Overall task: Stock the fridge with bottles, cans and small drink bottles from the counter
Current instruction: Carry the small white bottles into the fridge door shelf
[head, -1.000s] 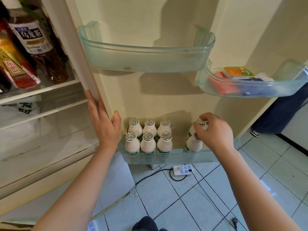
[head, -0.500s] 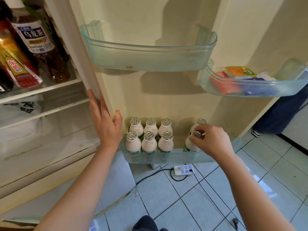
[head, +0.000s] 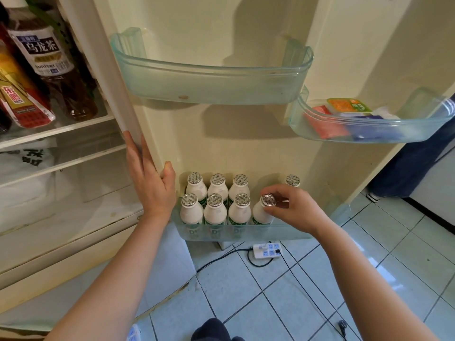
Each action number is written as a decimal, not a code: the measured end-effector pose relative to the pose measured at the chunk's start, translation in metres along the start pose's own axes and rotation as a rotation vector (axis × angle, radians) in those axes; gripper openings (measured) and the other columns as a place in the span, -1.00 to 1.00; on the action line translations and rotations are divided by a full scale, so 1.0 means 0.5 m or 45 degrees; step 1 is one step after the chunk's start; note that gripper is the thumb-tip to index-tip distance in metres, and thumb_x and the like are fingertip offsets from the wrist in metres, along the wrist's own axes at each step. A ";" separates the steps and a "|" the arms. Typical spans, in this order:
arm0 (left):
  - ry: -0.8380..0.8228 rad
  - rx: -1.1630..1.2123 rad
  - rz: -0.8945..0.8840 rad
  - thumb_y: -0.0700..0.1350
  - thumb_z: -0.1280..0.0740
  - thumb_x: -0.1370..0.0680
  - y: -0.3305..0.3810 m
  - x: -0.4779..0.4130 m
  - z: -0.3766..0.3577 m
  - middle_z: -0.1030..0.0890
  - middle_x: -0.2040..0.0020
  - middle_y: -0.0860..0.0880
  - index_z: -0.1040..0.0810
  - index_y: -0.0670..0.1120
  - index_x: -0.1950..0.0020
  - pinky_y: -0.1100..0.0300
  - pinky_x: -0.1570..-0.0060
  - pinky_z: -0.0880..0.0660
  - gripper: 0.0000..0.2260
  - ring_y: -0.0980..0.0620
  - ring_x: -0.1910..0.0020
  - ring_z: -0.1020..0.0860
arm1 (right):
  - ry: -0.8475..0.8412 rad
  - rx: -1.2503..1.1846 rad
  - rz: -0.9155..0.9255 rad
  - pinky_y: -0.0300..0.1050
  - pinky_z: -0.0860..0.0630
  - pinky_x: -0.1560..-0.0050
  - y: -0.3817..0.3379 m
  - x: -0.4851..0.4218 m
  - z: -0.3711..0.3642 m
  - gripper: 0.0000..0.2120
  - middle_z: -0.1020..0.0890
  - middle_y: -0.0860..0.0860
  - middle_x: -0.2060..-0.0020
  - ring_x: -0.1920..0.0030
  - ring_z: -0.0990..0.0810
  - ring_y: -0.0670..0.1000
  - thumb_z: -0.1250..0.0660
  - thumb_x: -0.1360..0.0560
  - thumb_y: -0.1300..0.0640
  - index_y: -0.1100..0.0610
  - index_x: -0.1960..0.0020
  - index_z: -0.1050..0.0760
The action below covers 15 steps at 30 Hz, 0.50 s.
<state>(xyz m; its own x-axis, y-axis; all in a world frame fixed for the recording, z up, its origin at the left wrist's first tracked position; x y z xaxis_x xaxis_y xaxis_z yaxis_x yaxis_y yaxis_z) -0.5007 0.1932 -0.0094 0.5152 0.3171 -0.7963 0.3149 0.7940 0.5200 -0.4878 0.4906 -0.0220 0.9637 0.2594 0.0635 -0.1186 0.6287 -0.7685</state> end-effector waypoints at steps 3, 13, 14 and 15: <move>0.006 -0.007 0.015 -0.14 -0.14 -0.50 0.004 0.002 0.001 -0.07 -0.50 -0.34 -0.18 -0.24 -0.49 0.14 -0.45 -0.06 -0.44 0.12 -0.49 -0.01 | -0.037 -0.039 0.017 -0.51 -0.44 0.05 0.000 -0.004 -0.003 -0.71 -0.60 -0.20 0.06 0.08 -0.56 -0.31 -0.41 -0.44 0.26 -0.04 -0.08 -0.54; -0.005 -0.014 0.022 -0.12 -0.14 -0.52 0.004 0.003 0.001 -0.07 -0.50 -0.36 -0.16 -0.23 -0.50 0.03 -0.44 -0.11 -0.45 0.09 -0.49 -0.03 | -0.050 -0.046 0.043 -0.48 -0.44 0.01 0.005 -0.003 -0.011 -0.69 -0.61 -0.14 -0.01 -0.01 -0.57 -0.20 -0.39 -0.45 0.26 -0.04 -0.12 -0.52; -0.004 -0.016 0.018 -0.12 -0.14 -0.52 0.003 0.003 0.001 -0.07 -0.50 -0.35 -0.16 -0.23 -0.50 0.04 -0.45 -0.10 -0.45 0.12 -0.49 -0.01 | -0.054 -0.040 0.039 -0.44 -0.45 -0.03 0.006 -0.002 -0.011 -0.66 -0.60 -0.13 -0.03 -0.03 -0.57 -0.17 -0.40 -0.44 0.24 -0.04 -0.15 -0.51; -0.003 -0.017 0.014 -0.12 -0.14 -0.52 0.003 0.004 0.000 -0.07 -0.50 -0.35 -0.16 -0.23 -0.50 0.06 -0.45 -0.09 -0.45 0.13 -0.49 0.00 | -0.047 -0.055 0.036 -0.38 -0.47 -0.07 0.008 -0.001 -0.010 -0.62 -0.60 -0.13 -0.06 -0.05 -0.57 -0.16 -0.41 -0.42 0.23 -0.04 -0.18 -0.49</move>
<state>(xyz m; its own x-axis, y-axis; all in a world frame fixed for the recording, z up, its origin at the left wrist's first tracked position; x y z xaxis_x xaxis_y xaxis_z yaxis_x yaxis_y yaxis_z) -0.4991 0.1948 -0.0100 0.5203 0.3246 -0.7899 0.2986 0.7974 0.5244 -0.4874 0.4894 -0.0283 0.9505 0.3040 0.0646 -0.1341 0.5888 -0.7971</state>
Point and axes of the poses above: each hand's wrist, its own x-axis away from the middle knuckle, its own z-axis out of the back of the hand, y = z × x, the point moved 5 cm from there along -x, towards the middle knuckle
